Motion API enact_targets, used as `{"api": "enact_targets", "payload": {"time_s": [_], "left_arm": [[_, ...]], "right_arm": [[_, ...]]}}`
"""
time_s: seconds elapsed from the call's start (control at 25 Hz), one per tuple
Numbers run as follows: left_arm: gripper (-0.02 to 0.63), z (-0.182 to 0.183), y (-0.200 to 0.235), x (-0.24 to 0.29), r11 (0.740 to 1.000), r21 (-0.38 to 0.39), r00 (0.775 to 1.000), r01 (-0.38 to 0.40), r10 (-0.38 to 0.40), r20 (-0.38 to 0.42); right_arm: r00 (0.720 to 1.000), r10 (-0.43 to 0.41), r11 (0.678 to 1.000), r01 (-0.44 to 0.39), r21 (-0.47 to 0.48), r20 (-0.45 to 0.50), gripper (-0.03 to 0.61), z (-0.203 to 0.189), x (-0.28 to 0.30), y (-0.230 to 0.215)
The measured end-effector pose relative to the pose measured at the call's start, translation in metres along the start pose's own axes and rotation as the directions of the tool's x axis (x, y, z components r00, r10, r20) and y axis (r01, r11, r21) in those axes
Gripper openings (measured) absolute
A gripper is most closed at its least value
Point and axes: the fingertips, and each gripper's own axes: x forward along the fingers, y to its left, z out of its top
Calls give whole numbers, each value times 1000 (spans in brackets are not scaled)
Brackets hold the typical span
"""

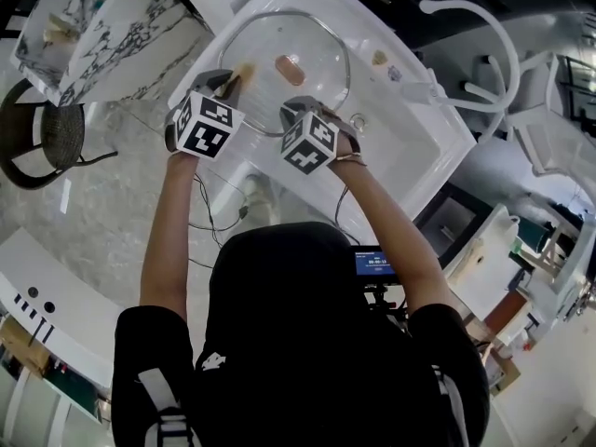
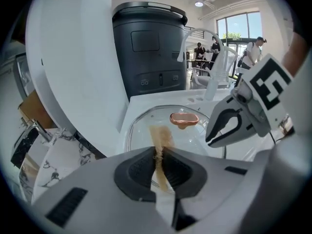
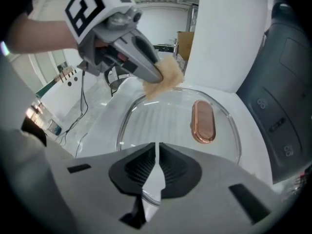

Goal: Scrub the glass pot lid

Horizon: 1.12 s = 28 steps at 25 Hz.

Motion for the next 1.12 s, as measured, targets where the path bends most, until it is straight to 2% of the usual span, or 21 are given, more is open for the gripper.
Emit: {"api": "enact_targets", "payload": {"time_s": [0.16, 0.36, 0.48, 0.68, 0.84, 1.12], "left_arm": [[21, -4, -6, -26, 999, -51, 999, 5, -3, 42], [21, 2, -5, -60, 995, -103, 992, -11, 24, 128], [21, 8, -10, -82, 996, -87, 983, -28, 44, 179], [21, 21, -19, -123, 994, -93, 965, -54, 76, 251], [21, 28, -34, -155, 994, -97, 949, -49, 76, 305], [21, 35, -53, -214, 993, -97, 905, -65, 99, 413]], "right_arm": [[999, -2, 993, -3, 117, 39, -2, 8, -19, -4], [991, -88, 985, 71, 156, 101, -2, 27, -48, -9], [978, -130, 978, 100, 184, 161, -2, 38, -73, -5], [937, -214, 956, 143, 257, 275, -3, 59, -118, 0], [894, -279, 935, 170, 310, 350, -3, 70, -156, 9], [811, -373, 904, 209, 373, 451, -3, 83, -215, 36]]}}
